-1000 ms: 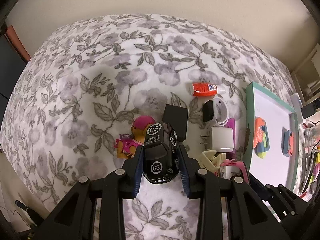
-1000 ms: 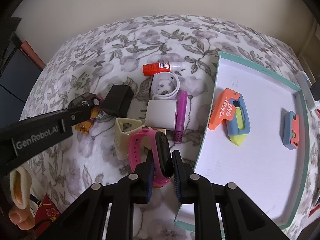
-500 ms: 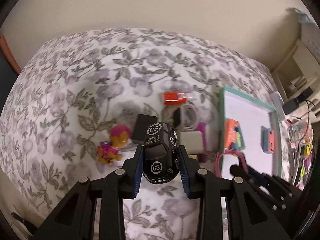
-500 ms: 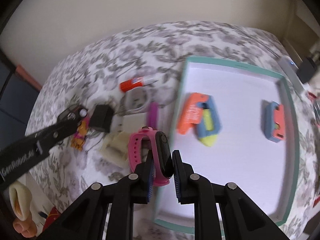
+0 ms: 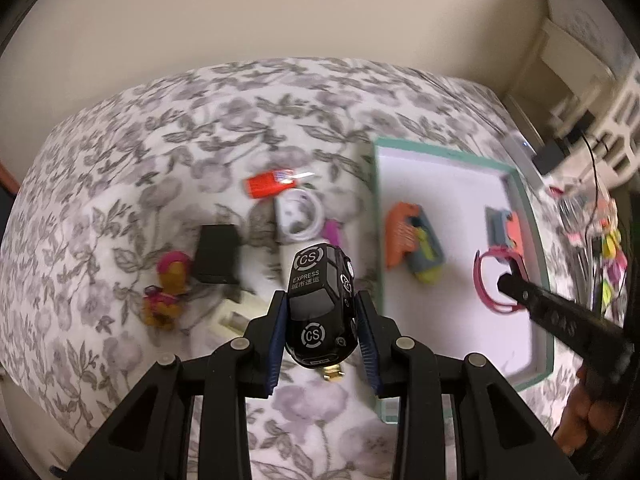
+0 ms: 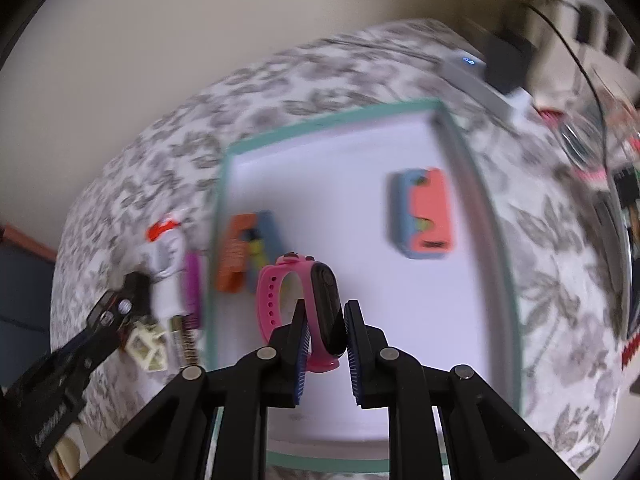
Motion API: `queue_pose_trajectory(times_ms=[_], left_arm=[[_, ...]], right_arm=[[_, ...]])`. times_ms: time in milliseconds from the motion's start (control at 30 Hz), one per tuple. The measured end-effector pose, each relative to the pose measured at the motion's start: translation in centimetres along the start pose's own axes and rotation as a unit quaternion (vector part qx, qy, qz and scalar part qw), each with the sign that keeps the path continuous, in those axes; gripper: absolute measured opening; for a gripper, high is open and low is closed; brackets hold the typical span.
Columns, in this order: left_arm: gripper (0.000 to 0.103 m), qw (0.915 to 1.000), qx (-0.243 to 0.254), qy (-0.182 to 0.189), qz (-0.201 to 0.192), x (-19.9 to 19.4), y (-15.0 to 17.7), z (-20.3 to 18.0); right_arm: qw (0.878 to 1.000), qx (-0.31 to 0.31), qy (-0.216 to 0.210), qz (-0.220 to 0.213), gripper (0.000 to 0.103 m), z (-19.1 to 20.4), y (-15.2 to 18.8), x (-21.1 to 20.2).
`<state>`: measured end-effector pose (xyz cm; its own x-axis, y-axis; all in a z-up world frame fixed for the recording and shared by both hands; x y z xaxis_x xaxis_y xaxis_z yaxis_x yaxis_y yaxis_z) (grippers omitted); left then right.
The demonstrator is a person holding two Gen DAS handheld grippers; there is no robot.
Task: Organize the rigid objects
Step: 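Carry car and watch band into the tray and open both grippers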
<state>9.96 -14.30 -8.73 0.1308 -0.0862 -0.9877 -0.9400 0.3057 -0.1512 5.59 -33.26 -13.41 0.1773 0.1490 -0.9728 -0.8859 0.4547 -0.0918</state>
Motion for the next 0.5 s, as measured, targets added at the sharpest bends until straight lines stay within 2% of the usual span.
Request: queue_pose_trajectory(times_ms=[233, 333, 500], left_arm=[[0.035, 0.9964, 0.082, -0.014, 0.018, 1.9, 1.7, -6.1], [0.035, 0.9945, 0.101, -0.01, 0.026, 2.8, 2.2, -7.9], [0.035, 0.9913, 0.125, -0.03, 0.029, 4.4, 2.6, -9.5]], right_arm=[[0.998, 0.059, 0.005, 0.012, 0.018, -4.9, -0.2, 0.6], [0.997, 0.074, 0.008, 0.016, 0.018, -6.4, 0.0, 0.7], [0.995, 0.091, 0.002, 0.031, 0.018, -7.5, 0.2, 1.7]])
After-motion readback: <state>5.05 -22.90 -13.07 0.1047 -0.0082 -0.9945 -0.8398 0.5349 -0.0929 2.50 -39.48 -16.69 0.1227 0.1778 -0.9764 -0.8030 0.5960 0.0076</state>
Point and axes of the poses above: each gripper's, at about its wrist camera, not at the fingertips, and x roughly the way its jaws point, z to its left, y to its underside, the point moved 9 cm from there along x, roughly the way its jaws point, and after that the axes turned 15 degrees about z, right-handed, at the moved point
